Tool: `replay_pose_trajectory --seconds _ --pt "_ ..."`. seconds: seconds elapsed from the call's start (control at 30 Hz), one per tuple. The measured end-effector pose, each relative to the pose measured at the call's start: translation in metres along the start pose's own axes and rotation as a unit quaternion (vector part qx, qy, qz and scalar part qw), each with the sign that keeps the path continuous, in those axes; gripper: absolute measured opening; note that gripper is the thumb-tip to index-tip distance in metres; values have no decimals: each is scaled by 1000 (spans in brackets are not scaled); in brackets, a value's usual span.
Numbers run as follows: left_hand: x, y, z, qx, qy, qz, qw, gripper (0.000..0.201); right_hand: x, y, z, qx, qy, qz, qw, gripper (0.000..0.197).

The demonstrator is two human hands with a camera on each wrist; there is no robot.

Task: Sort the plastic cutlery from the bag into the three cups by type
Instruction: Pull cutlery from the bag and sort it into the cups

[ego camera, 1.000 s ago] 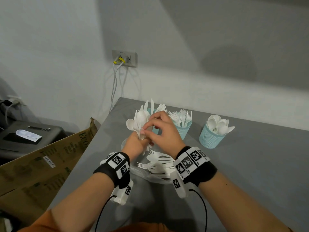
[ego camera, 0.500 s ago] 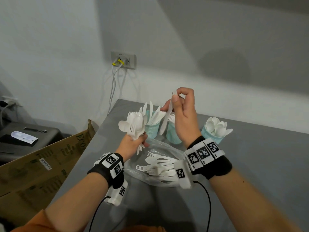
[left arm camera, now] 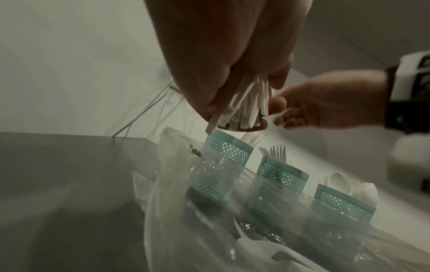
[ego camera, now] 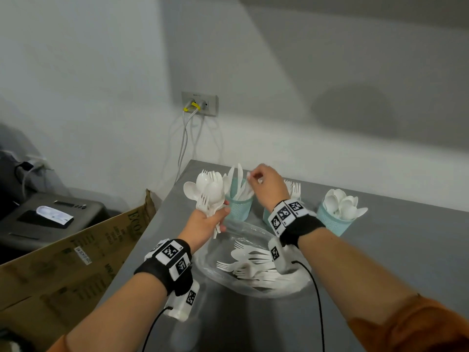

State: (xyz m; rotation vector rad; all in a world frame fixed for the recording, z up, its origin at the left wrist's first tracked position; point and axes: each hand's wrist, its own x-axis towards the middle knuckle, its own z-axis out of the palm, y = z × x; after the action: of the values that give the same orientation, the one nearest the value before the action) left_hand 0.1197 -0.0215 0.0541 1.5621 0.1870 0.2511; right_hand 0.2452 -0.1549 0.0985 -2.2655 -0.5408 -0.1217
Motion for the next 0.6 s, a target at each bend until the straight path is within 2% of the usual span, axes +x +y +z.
replay_pose_trajectory --seconds 0.07,0.17,0.23,0.33,0.43,0.47,0.6 --pt "1 3 -1 -1 -3 3 1000 7 0 11 11 -72 -31 18 997 12" --pt "5 4 -4 9 8 -5 1000 7 -3 9 16 -85 -26 16 996 20" --pt "8 3 -5 34 27 -5 999 7 -8 -6 11 -13 5 -15 1000 22" --pt "13 3 -3 56 64 -2 996 9 -27 -36 3 137 22 -57 989 24" --pt "20 1 3 56 97 -2 994 5 -52 -54 2 146 -8 -61 987 43" --pt "22 -1 6 51 112 -8 992 11 -57 -55 4 136 -16 -54 989 44" --pt "23 -3 19 71 140 -5 988 22 -60 -53 16 110 -2 -36 993 27"
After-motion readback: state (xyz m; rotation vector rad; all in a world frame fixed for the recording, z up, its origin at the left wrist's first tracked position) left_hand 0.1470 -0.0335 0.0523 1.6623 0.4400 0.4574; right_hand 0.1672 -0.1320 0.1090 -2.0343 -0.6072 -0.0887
